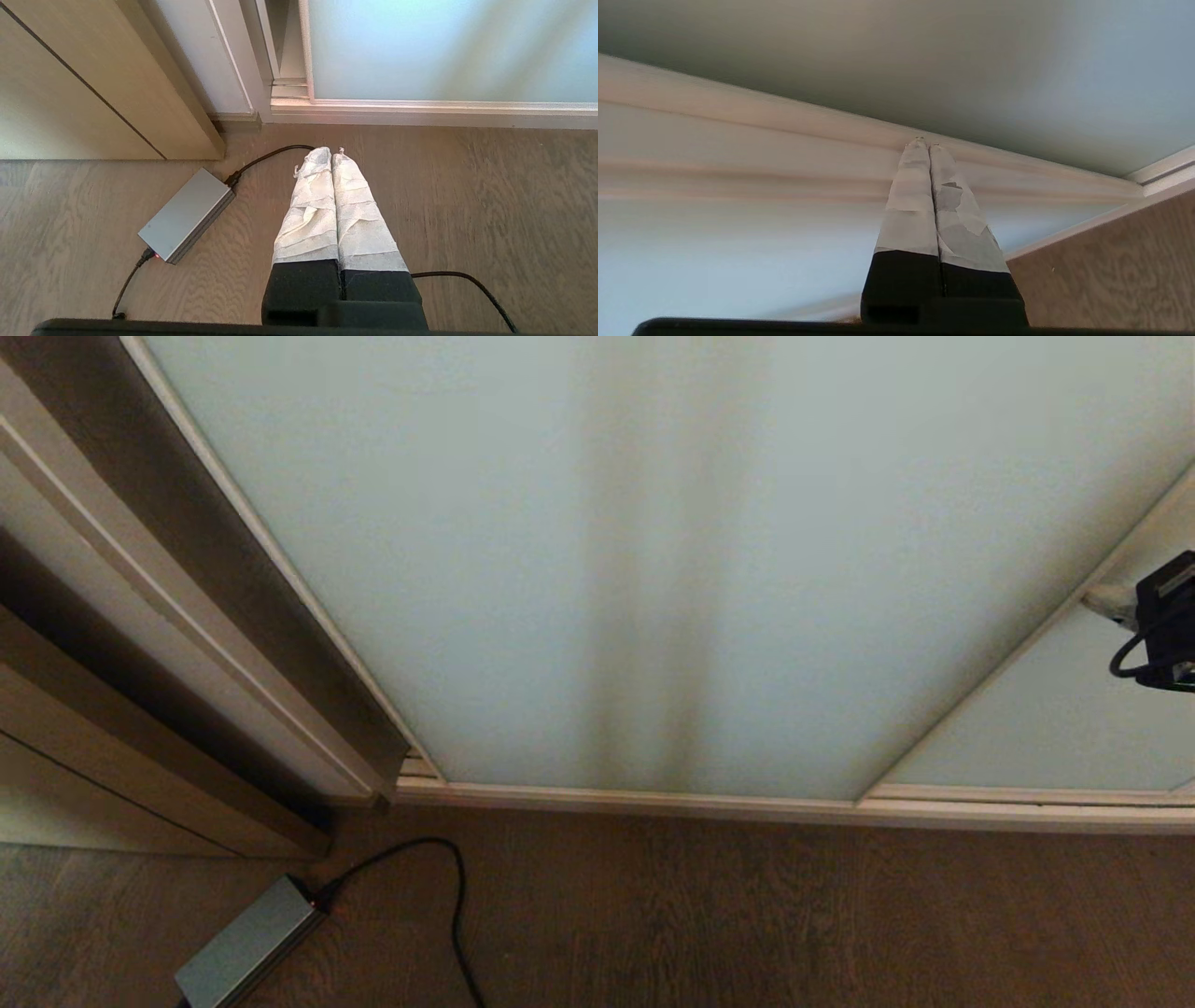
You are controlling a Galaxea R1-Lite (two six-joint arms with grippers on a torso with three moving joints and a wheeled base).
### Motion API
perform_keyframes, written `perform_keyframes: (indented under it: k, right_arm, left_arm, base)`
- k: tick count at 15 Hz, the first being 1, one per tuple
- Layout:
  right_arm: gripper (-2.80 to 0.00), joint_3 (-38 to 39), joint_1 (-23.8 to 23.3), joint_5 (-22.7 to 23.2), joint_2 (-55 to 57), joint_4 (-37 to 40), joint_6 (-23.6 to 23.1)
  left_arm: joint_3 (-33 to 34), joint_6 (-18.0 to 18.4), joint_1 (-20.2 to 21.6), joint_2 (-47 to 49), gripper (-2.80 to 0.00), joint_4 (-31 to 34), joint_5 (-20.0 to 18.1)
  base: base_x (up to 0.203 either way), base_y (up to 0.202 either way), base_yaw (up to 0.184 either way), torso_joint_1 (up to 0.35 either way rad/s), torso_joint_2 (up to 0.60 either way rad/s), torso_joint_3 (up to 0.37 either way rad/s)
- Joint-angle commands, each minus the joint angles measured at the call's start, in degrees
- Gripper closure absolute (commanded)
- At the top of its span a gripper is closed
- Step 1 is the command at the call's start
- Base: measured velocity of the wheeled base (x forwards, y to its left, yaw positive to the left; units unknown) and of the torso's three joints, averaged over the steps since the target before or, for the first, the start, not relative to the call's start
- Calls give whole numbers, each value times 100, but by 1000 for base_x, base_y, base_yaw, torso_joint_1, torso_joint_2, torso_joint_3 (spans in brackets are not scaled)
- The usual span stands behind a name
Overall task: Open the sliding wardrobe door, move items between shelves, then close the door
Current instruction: Close the door
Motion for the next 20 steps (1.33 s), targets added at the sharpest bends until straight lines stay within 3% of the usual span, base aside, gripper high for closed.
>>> perform_keyframes:
  k: [1,7,11,15,20]
  right_arm:
    - [0,106,21,19,-169,-29,14]
    - [0,286,65,21,-453,-82,-19]
    - [0,557,-263,34,-1197,-141,-315]
    - [0,1819,2,-8,-2261,-444,-1904]
    - [0,5261,675,-161,-4145,-1255,-4461]
  left_arm:
    - [0,2,-3,8,0,-1,0]
    - [0,2,-4,8,0,-1,0]
    - [0,2,2,8,0,-1,0]
    - [0,2,4,6,0,-1,0]
    - [0,2,1,8,0,-1,3]
  base:
    - [0,0,0,0,0,0]
    - [0,0,0,0,0,0]
    - [0,0,0,0,0,0]
    - [0,0,0,0,0,0]
    - [0,0,0,0,0,0]
